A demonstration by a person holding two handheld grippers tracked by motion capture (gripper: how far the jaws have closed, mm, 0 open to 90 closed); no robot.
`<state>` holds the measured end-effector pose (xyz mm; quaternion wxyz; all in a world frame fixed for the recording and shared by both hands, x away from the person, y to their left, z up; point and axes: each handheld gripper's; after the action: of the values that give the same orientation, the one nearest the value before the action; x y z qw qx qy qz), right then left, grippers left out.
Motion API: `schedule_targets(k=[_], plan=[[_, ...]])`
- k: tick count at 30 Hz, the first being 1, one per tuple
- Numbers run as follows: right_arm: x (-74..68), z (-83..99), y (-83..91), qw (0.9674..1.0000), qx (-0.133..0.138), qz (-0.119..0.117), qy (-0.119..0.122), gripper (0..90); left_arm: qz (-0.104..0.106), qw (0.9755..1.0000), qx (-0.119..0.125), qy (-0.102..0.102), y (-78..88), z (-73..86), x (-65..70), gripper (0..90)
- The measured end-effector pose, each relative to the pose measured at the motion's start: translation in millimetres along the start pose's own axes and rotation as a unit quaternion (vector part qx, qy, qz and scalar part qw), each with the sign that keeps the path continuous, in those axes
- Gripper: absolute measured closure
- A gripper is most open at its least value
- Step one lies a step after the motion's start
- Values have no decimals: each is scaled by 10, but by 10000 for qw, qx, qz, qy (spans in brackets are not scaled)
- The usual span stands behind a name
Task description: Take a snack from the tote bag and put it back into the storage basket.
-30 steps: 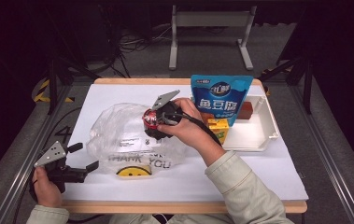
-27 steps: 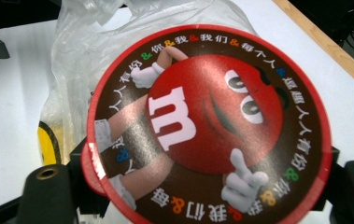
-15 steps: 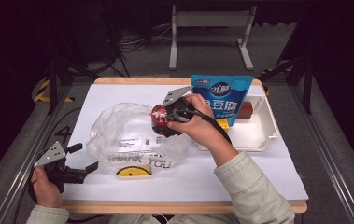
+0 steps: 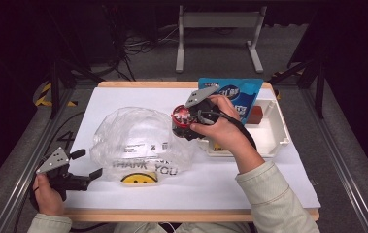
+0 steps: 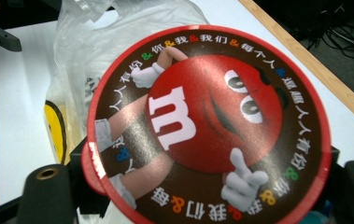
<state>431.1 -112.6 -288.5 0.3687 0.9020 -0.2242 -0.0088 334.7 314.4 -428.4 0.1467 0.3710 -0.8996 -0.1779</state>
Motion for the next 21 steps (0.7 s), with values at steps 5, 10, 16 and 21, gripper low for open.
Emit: schedule_targets(k=[5,10,16,21], plan=[[52,85,143,10000,-52,39,-46,251,28,10000,4,23,4,6,0,14],[105,165,262,9998,-92,143,-82,251,28,10000,-19,16,-7,7,3,14],[164,263,389,9994,-158,282,-151,251,35,10000,-39,10,-15,5,5,14],[218,347,522,9988,-231,394,-196,251,28,10000,-52,-8,-16,6,-1,14]])
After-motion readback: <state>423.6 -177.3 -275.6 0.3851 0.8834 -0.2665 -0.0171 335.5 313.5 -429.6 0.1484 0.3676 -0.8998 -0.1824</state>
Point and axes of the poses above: each handheld gripper's, and its own axes: y roughly backward along the jaws, z roughly out of its underside, x roughly to its right, and after that the axes turned 4 degrees about y, right-handed
